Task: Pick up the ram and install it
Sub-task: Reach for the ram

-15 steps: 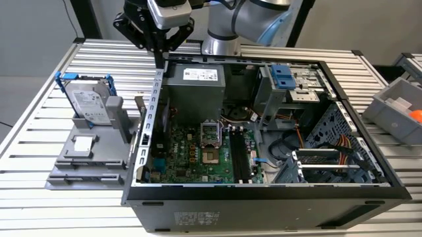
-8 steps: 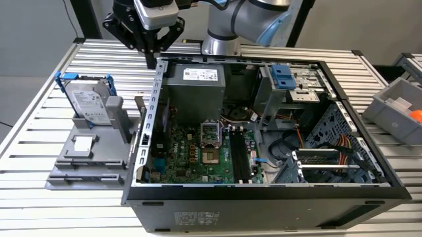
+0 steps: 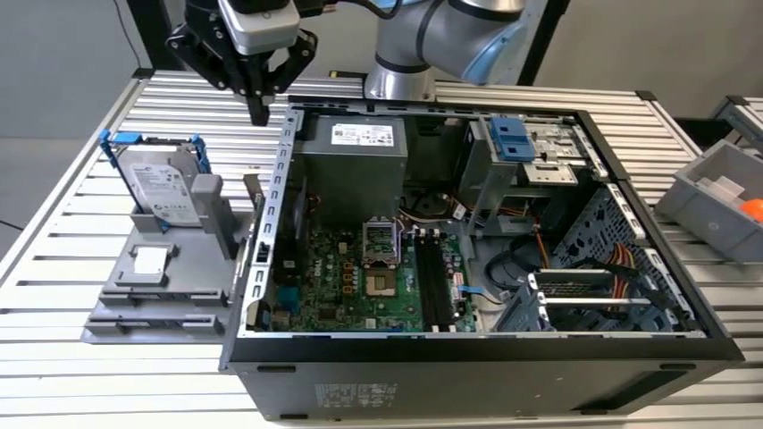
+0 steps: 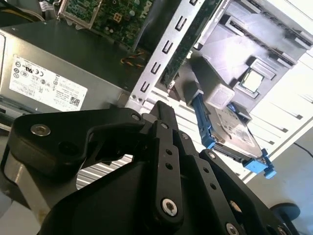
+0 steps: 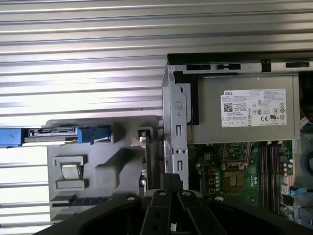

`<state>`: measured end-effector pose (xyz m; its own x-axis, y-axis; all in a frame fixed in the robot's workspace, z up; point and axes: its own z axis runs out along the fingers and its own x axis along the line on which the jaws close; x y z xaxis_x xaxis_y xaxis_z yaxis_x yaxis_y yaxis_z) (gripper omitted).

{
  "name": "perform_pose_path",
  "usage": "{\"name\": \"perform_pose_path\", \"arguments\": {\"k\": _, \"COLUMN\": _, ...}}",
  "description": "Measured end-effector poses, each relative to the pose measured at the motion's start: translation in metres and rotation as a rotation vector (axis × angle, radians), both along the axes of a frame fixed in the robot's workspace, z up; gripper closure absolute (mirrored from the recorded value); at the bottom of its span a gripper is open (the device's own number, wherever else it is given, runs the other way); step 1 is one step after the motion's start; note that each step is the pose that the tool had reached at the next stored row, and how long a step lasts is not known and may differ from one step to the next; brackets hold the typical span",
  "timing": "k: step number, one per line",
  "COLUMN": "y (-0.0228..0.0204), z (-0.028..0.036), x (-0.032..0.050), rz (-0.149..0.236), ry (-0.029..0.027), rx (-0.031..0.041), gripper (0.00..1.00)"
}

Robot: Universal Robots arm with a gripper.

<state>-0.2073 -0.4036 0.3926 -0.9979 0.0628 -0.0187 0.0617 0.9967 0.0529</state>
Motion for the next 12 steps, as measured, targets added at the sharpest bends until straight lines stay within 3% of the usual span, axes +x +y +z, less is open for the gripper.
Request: {"name": "perform_pose_path", "arguments": {"k": 12, "y": -0.0002, "z": 0.0000, "x": -0.0181, "rz": 0.000, "ry": 0.0000, "rx": 0.0007, "gripper": 1.00}}
